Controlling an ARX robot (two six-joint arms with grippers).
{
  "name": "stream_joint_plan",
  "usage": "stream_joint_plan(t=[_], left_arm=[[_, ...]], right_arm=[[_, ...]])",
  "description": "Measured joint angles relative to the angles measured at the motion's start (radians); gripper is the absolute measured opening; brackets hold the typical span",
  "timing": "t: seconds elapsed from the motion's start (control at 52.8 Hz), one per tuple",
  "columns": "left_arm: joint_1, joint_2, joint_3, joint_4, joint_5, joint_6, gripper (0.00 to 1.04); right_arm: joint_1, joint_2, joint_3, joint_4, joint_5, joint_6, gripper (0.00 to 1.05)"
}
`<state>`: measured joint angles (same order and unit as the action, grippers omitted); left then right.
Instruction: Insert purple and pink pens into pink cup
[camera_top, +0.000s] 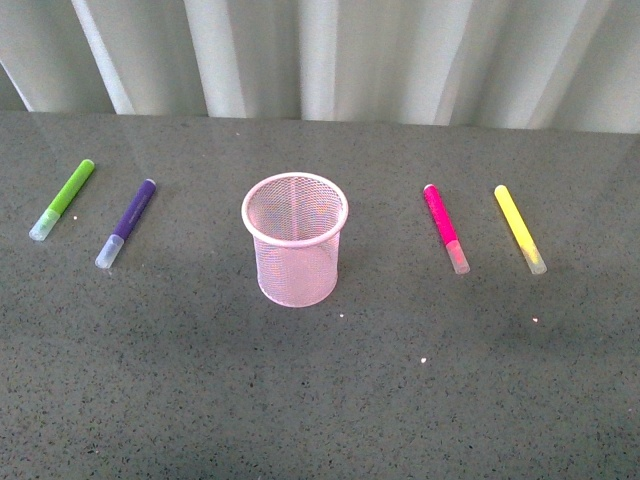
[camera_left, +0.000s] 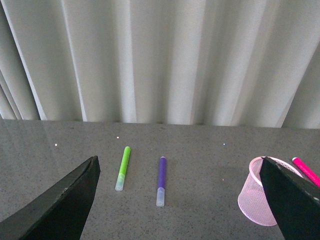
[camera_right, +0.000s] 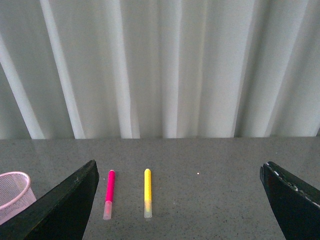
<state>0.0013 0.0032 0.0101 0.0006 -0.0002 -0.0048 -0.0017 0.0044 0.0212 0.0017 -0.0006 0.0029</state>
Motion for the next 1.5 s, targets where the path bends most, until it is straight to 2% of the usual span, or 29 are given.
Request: stream_joint_plan(t=[1.023, 1.08, 1.137, 1.193, 1.345, 1.44, 1.497], left_arm=[[-0.001, 0.002, 0.001, -0.002, -0.003, -0.004, 0.98], [-0.009, 0.075, 0.062, -0.156, -0.075, -0.092, 0.98], [0.011, 0.192, 0.145, -0.298, -0.082, -0.204, 0.98], [0.027, 0.297, 0.203, -0.336, -0.084, -0.292, 0.98], [0.014, 0.563, 0.353, -0.146, -0.082, -0.337, 0.98], [-0.002, 0.747, 0.463, -0.023, -0.048, -0.325, 0.98], [-0.013, 0.961, 0.598, 0.043, -0.037, -0.289, 0.98]], right_arm=[[0.000, 0.000, 0.000, 0.000, 0.000, 0.000, 0.98], [0.000, 0.000, 0.000, 0.000, 0.000, 0.000, 0.98], [0.000, 0.000, 0.000, 0.000, 0.000, 0.000, 0.98], [0.000, 0.000, 0.000, 0.000, 0.000, 0.000, 0.98], [0.000, 0.000, 0.000, 0.000, 0.000, 0.000, 0.98], [0.000, 0.000, 0.000, 0.000, 0.000, 0.000, 0.98], [0.000, 0.000, 0.000, 0.000, 0.000, 0.000, 0.98]])
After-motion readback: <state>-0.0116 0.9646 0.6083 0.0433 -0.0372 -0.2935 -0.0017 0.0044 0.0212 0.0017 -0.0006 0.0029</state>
